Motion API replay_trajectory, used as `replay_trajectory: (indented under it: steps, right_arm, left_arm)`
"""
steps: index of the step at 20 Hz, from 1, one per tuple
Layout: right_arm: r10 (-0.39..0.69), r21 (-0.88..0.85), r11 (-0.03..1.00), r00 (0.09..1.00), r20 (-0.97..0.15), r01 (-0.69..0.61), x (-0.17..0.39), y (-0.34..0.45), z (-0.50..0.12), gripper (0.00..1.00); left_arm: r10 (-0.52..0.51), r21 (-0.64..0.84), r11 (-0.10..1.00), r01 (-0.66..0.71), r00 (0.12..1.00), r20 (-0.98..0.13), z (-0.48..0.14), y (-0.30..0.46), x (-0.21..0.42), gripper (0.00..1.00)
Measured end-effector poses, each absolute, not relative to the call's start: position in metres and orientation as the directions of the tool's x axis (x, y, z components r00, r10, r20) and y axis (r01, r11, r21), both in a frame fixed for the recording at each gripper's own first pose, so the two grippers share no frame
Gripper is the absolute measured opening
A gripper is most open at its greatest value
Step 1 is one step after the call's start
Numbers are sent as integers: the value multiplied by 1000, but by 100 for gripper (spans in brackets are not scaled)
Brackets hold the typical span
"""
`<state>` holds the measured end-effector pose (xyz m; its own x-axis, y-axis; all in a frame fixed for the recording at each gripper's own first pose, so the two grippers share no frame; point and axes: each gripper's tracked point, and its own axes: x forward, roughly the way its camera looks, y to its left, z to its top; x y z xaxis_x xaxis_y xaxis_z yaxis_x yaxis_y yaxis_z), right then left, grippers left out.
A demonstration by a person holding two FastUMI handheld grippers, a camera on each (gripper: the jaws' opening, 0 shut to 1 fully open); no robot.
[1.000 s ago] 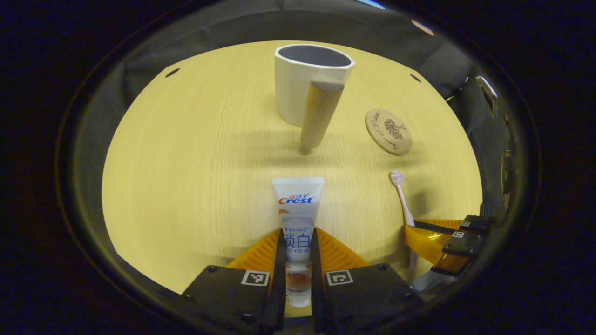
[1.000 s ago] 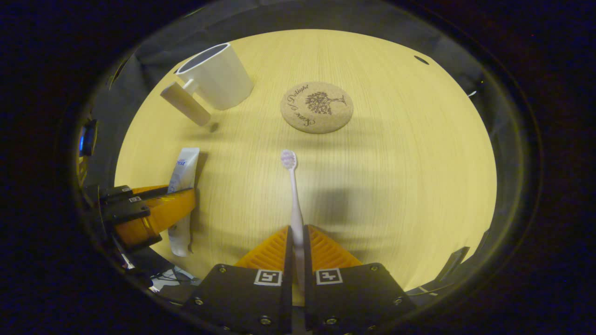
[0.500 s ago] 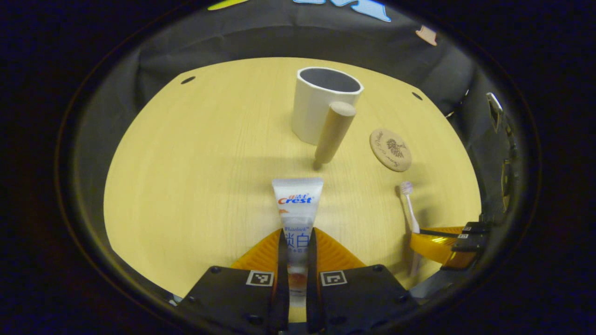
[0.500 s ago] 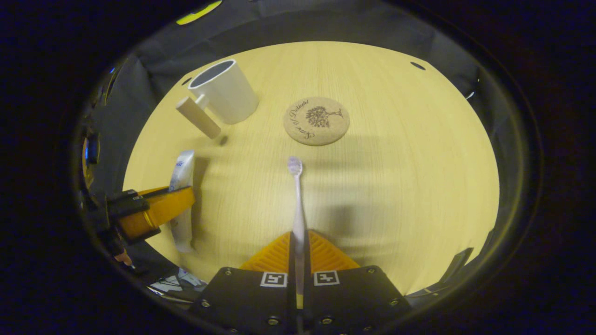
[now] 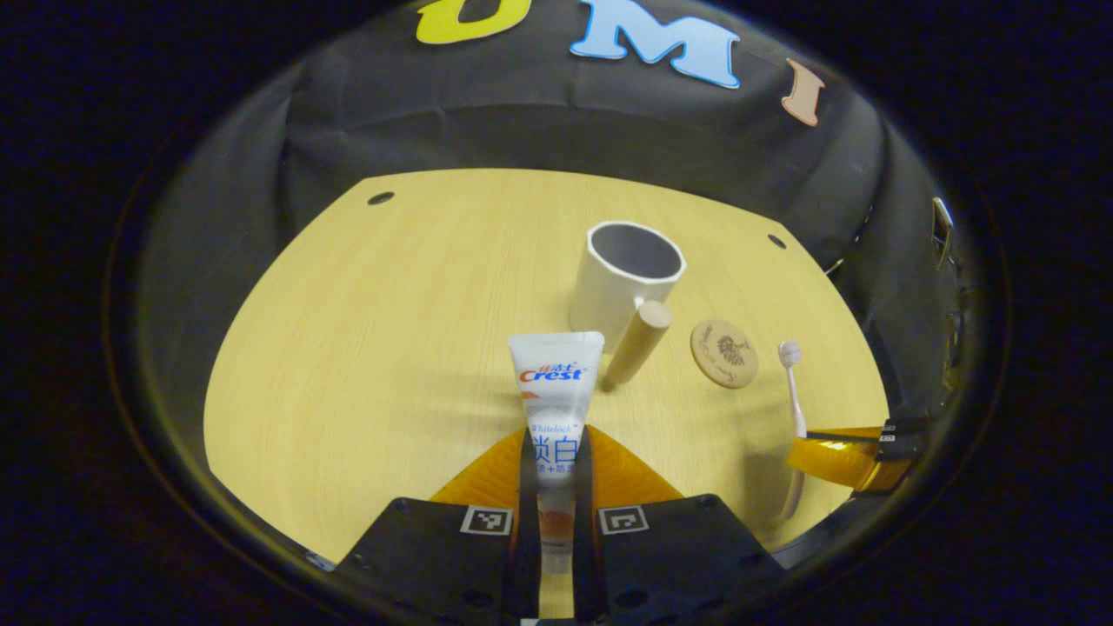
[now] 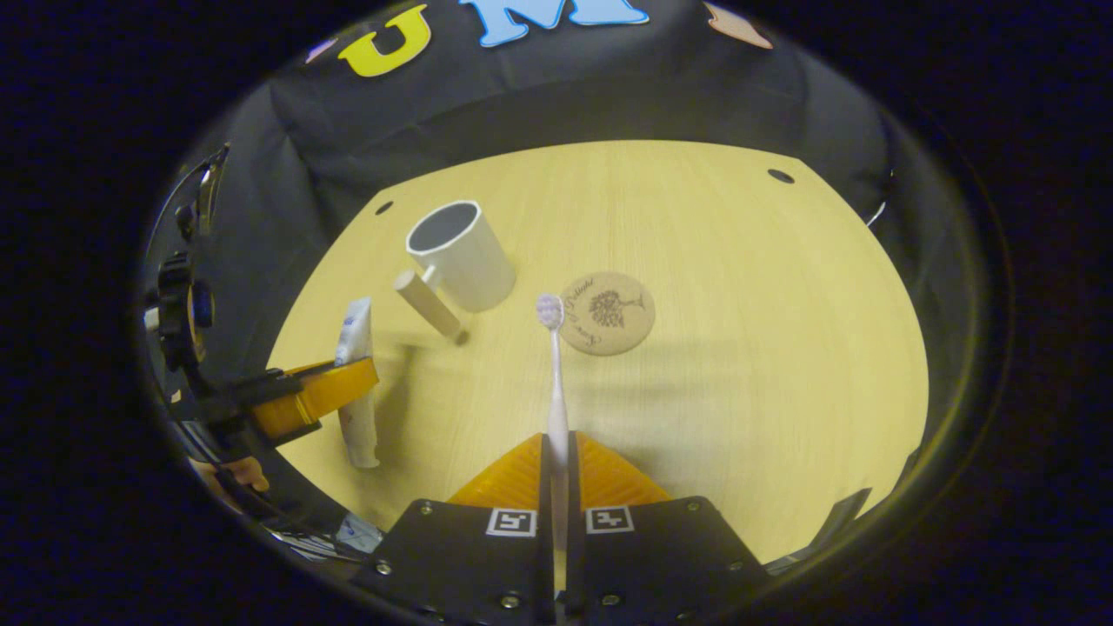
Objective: Put the toothbrush and toothpaste on the desktop into the cup, then pick up the cup and place it on the coaster on the desktop.
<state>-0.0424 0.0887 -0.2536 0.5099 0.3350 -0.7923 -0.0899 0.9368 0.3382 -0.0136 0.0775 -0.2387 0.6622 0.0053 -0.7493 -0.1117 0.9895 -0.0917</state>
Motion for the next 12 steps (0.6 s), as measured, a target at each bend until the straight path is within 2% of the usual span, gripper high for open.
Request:
replay_trajectory:
  steps: [7,12]
  right_arm:
    - [310,325,940,658,-686,-105,-12,74,-212,6]
    - [286,307,944,764,-578,-121,6,67,-179,6]
  left_arm:
    - [58,-61,992,-112,825,-562,-164,94,36,22]
    - [53,-40,996,-74,921,-387,-113,94,74,22]
